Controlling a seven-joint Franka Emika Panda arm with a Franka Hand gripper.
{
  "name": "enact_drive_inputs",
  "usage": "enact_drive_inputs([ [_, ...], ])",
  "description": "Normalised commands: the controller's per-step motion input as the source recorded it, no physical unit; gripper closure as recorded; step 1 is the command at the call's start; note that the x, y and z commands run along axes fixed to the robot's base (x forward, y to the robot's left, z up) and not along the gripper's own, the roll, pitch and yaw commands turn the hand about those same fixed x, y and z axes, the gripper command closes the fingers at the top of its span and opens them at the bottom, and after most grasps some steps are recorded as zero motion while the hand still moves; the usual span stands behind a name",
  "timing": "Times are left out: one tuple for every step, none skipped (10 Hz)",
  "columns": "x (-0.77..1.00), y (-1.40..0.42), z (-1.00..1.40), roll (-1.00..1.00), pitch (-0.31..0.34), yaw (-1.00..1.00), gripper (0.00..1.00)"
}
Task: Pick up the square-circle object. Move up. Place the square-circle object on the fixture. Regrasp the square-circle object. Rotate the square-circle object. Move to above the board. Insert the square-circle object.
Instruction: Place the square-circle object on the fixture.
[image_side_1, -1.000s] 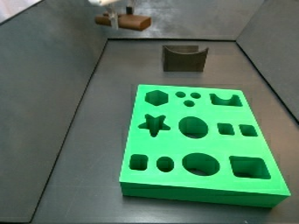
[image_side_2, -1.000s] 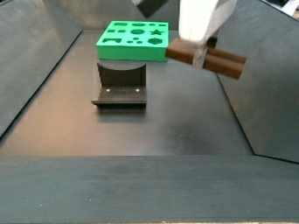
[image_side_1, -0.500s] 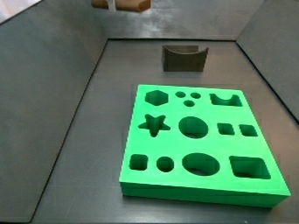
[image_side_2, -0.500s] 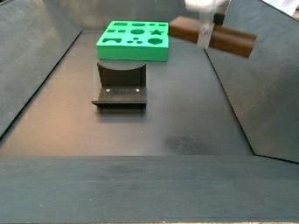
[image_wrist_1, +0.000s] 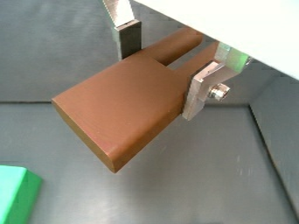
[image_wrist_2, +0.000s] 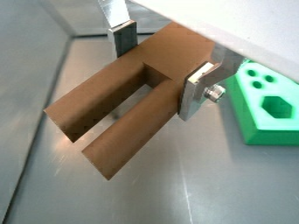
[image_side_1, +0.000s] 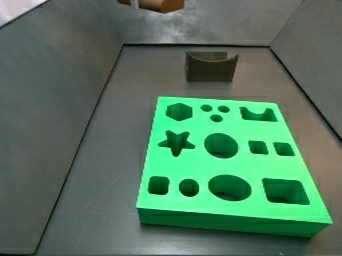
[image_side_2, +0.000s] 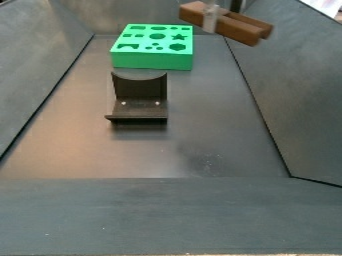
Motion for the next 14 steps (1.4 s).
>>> enact_drive_inputs([
  [1.0, -0.35, 0.0, -0.13, -0.006, -1.0, 1.0],
  [1.0, -0.31, 0.0, -0.14, -0.001, -1.0, 1.0],
  [1.0, -0.28, 0.0, -0.14, 0.004, -1.0, 1.0],
  [1.0, -0.24, 0.0, -0.16, 0.013, -1.0, 1.0],
  [1.0, -0.21, -0.01, -0.18, 0.023, -1.0, 1.0],
  [1.0, -0.19, -0.01, -0.19, 0.031, -1.0, 1.0],
  [1.0, -0.14, -0.01, -0.23, 0.057, -1.0, 1.0],
  [1.0, -0.12, -0.01, -0.24, 0.073, -1.0, 1.0],
  [1.0, -0.09, 0.0, -0.26, 0.104, -0.88, 1.0],
  [1.0, -0.06, 0.0, -0.22, 0.114, -0.58, 1.0],
  [1.0, 0.75, -0.04, -1.0, -0.021, -0.14, 1.0],
  [1.0, 0.79, -0.05, -1.0, -0.023, -0.1, 1.0],
  [1.0, 0.71, -0.04, -1.0, -0.011, -0.1, 1.0],
  [0.94, 0.59, -0.02, -1.0, 0.0, -0.1, 1.0],
])
